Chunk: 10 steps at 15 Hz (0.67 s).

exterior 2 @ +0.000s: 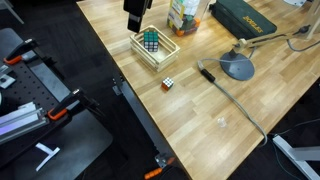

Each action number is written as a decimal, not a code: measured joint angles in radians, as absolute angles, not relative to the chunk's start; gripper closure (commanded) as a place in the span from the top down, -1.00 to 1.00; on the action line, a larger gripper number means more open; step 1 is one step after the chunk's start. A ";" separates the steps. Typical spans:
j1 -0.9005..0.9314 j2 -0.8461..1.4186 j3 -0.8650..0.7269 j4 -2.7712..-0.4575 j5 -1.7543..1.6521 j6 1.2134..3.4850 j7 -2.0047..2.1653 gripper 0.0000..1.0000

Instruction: Place the small Rubik's cube inside the wooden box

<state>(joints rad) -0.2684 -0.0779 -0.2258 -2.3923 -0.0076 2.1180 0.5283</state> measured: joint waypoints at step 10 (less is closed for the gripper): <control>-0.271 0.058 -0.251 -2.311 0.031 2.168 0.573 1.00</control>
<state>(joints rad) -0.2710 0.0582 -0.2512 -2.3112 0.0305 2.1675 0.5728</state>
